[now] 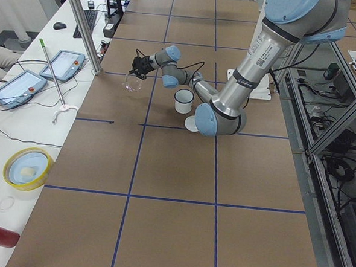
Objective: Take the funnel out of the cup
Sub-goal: 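Lift the funnel out of the mug with the left gripper, carry it farther away, then set the funnel on the table, open the left gripper and withdraw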
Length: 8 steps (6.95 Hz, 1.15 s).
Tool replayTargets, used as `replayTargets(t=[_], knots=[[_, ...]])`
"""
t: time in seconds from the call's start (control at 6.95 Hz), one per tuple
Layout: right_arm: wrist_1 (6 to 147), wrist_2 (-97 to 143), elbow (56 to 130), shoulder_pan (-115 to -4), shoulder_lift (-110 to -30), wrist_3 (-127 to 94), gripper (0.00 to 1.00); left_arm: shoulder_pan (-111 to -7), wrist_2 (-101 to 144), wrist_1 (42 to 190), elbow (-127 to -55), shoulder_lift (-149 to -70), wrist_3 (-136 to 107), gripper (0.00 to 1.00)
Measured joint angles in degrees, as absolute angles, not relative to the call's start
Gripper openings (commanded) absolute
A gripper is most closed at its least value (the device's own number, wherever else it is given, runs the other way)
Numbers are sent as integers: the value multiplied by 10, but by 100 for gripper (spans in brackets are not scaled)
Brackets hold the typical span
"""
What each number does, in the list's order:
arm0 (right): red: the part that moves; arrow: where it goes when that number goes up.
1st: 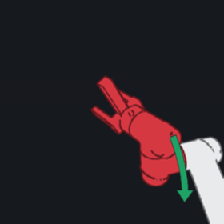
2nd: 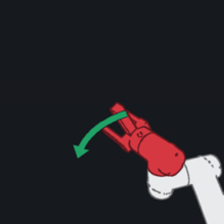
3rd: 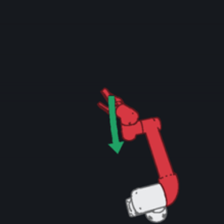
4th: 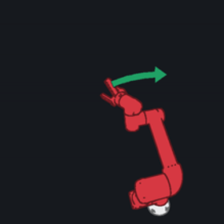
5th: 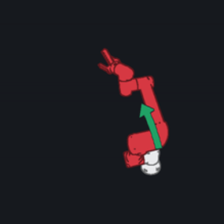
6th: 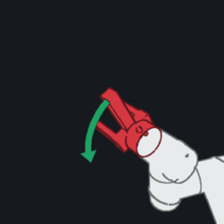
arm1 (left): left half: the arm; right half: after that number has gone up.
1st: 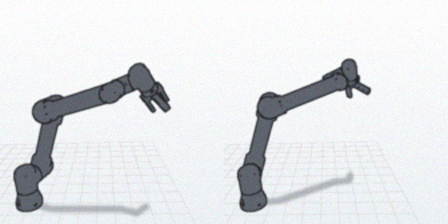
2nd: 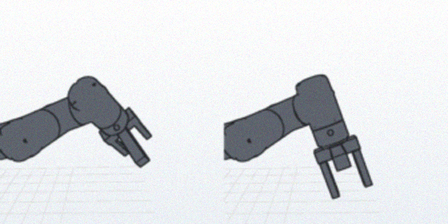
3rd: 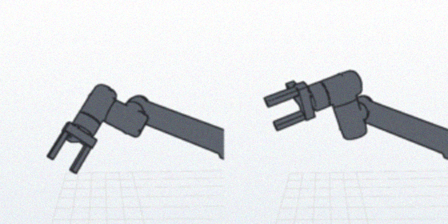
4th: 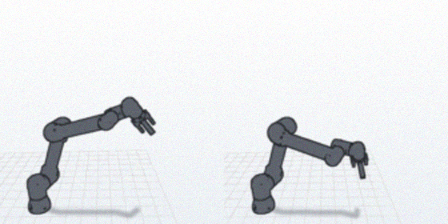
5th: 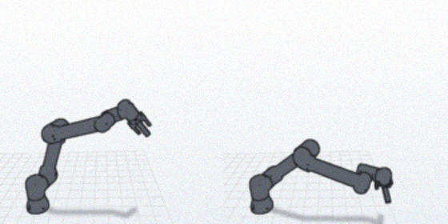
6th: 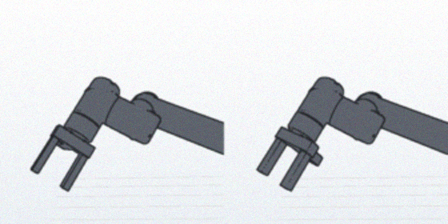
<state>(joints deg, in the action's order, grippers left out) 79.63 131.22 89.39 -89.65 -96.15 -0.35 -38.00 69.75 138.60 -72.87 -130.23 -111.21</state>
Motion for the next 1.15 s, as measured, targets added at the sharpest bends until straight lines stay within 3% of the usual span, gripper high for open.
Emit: replayTargets(t=[0.14,0.29,0.58,0.86,1.15], knots=[[796,1312,894,-896,-962,-4,100,-379,688,1419,-676,-1321,-1113,25],[796,1312,894,-896,-962,-4,100,-378,685,1434,-649,-1328,-1111,60],[796,1312,894,-896,-962,-4,100,-377,684,1441,-637,-1331,-1102,99],[796,1312,894,-896,-962,-4,100,-378,685,1439,-655,-1327,-1060,100],[796,1312,894,-897,-962,-4,100,-384,728,1397,-746,-1291,-984,100]])
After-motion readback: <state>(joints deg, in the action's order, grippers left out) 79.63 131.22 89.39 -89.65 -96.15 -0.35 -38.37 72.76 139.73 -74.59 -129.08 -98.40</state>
